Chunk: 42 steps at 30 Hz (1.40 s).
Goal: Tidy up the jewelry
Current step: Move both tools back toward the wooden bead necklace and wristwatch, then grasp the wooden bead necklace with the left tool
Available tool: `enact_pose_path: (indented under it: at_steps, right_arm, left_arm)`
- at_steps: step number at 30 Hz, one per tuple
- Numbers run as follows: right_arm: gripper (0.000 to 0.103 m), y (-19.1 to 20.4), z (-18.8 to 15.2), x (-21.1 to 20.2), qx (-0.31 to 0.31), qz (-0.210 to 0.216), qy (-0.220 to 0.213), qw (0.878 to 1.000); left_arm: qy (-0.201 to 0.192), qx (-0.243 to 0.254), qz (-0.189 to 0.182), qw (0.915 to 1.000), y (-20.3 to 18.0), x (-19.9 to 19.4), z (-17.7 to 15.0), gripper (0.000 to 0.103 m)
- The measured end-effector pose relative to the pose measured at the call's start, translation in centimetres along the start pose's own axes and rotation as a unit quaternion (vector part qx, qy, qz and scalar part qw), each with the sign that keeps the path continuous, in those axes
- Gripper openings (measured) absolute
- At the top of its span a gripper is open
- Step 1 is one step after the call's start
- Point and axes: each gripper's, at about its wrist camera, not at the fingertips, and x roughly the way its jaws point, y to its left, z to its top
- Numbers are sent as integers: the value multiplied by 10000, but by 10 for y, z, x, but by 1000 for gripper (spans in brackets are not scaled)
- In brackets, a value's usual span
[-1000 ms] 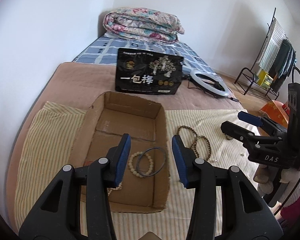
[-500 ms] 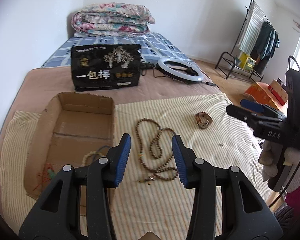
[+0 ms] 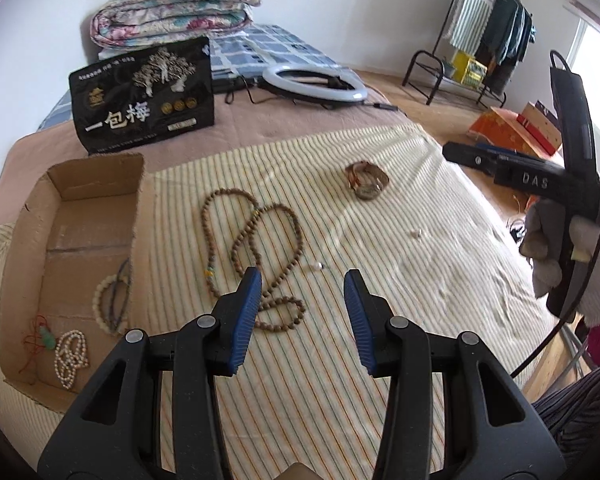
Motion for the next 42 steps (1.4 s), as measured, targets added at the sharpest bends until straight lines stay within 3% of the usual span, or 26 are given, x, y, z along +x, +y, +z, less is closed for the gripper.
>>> enact_pose_path:
  at_steps: [7,16,18,21,27,32,42]
  right_arm:
    - [91,-24,-22,14,76,-83,356,9993]
    - [91,-28,-43,25,-56,-113,703,9974]
    - [91,-28,-44,27,-48,-102,760,9970]
    - [91,-30,-46,29,-49,-91,782,9969]
    - [91,-31,-49,35,5,-14,867,9962]
    - [91,-35,-53,44,-10,53,1020,9948]
    - [91,-28,-61,61,-82,256,1274,9915]
  left_arm:
    - [343,39,17,9994,-9,25,-13,43]
    - [752,42,216,9969,-10,60,-16,44]
    - [816,31,346,9961,-8,68,-15,44]
    - [849,50,555,9948,-5,79,-11,55]
    - [1011,98,894,9908,2,103,-1,57]
    - [1166,-55,960,9885,14,122,3,57]
    - [1181,-447,701,9895,33,135,16,58]
